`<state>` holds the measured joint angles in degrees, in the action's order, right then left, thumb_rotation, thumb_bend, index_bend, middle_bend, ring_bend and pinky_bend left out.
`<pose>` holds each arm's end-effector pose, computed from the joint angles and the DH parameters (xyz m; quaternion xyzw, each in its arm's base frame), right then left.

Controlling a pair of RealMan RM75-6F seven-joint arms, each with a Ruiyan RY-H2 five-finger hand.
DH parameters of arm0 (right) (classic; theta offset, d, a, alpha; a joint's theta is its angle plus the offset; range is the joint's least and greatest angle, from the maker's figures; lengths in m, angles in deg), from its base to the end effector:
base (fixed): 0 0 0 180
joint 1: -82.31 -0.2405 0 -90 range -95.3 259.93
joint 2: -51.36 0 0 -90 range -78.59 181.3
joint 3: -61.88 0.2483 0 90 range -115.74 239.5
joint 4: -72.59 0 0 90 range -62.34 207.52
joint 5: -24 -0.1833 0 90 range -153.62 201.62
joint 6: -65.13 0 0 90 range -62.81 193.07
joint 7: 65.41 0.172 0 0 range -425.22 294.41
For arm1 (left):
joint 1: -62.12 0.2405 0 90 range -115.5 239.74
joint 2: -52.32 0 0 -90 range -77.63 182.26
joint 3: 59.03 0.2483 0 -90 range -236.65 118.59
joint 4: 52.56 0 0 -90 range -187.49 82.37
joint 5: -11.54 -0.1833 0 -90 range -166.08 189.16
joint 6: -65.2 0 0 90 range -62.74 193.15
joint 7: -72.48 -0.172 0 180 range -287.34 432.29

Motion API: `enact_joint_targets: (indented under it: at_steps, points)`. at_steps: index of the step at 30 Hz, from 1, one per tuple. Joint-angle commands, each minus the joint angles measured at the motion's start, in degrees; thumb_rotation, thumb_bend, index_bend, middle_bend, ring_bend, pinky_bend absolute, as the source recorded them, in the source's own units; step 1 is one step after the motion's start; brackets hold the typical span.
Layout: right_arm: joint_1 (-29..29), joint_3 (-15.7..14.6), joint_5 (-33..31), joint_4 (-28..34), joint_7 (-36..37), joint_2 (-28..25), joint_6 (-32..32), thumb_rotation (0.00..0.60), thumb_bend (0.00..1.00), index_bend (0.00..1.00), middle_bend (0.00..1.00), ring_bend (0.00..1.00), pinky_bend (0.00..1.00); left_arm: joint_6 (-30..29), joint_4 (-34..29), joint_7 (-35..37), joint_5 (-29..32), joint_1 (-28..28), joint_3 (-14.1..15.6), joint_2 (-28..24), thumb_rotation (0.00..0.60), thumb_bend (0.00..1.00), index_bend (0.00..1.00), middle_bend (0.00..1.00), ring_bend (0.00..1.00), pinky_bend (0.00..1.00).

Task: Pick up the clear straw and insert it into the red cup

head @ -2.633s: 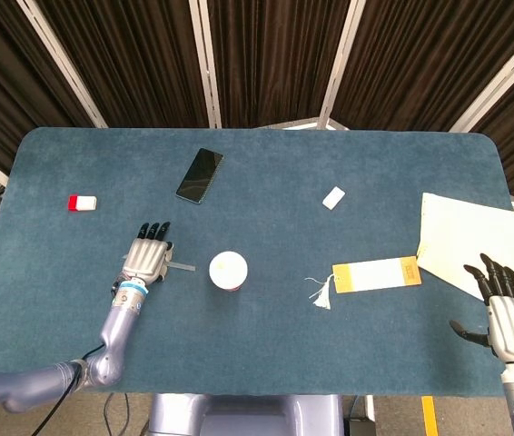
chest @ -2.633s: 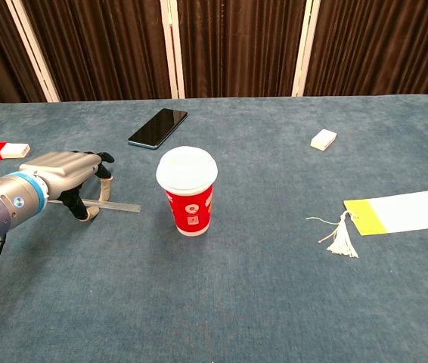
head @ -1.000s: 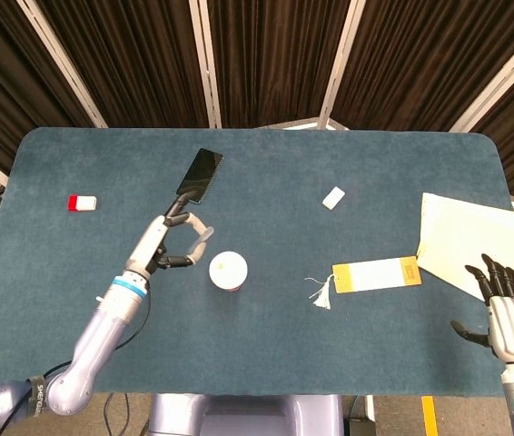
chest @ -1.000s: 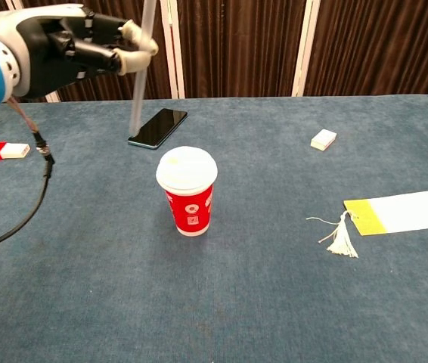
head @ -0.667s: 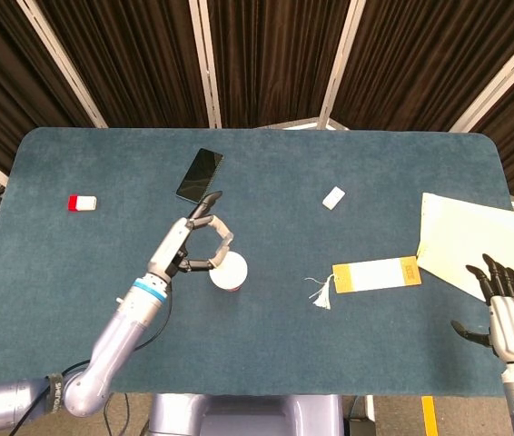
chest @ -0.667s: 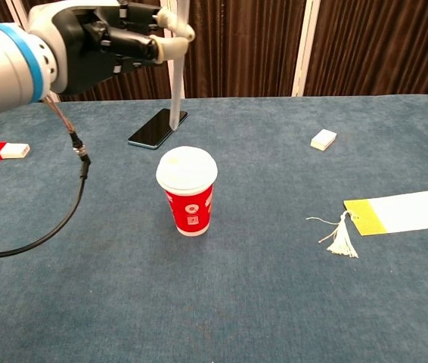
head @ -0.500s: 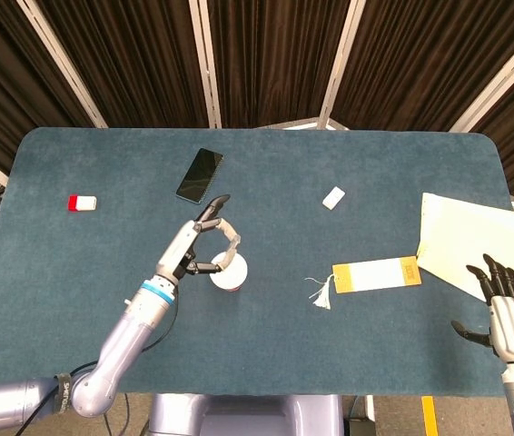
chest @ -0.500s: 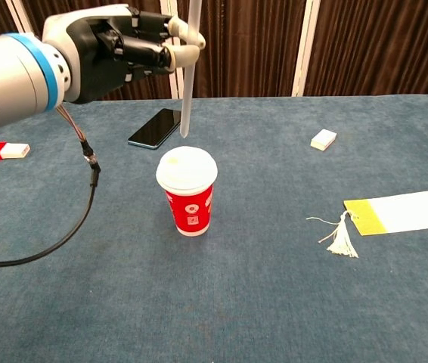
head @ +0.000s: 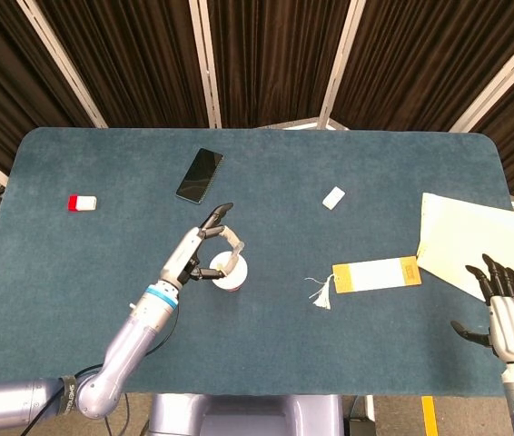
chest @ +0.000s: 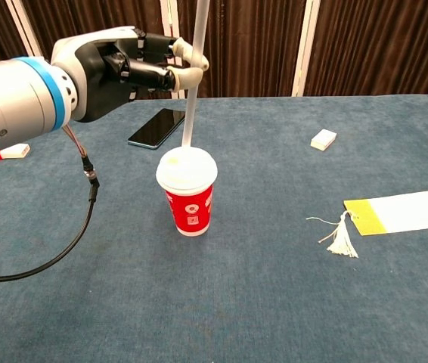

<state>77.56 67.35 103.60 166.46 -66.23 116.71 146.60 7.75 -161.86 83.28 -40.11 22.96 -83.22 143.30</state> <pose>-0.3049 -0.2126 0.1751 0.5570 -0.4301 0.3767 0.6024 -0.0442 0.3230 0.0184 -0.4510 -0.6887 -0.5523 0.1317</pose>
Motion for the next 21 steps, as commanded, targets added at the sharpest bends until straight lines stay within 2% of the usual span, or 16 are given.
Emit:
enact_joint_targets:
  at_steps: [1, 21]
  points:
    - [0.0, 0.0, 0.0, 0.0, 0.0, 0.0, 0.0, 0.6, 0.14, 0.14, 0.0, 0.0, 0.0, -0.4, 0.2, -0.1, -0.2, 0.2, 0.6, 0.0, 0.6, 0.45, 0.54, 0.0, 0.0, 0.0]
    - [0.0, 0.0, 0.0, 0.0, -0.3, 0.1, 0.1, 0.6, 0.14, 0.14, 0.0, 0.0, 0.0, -0.1, 1.1, 2.2, -1.3, 1.4, 2.7, -0.9, 0.6, 0.45, 0.54, 0.0, 0.0, 0.0]
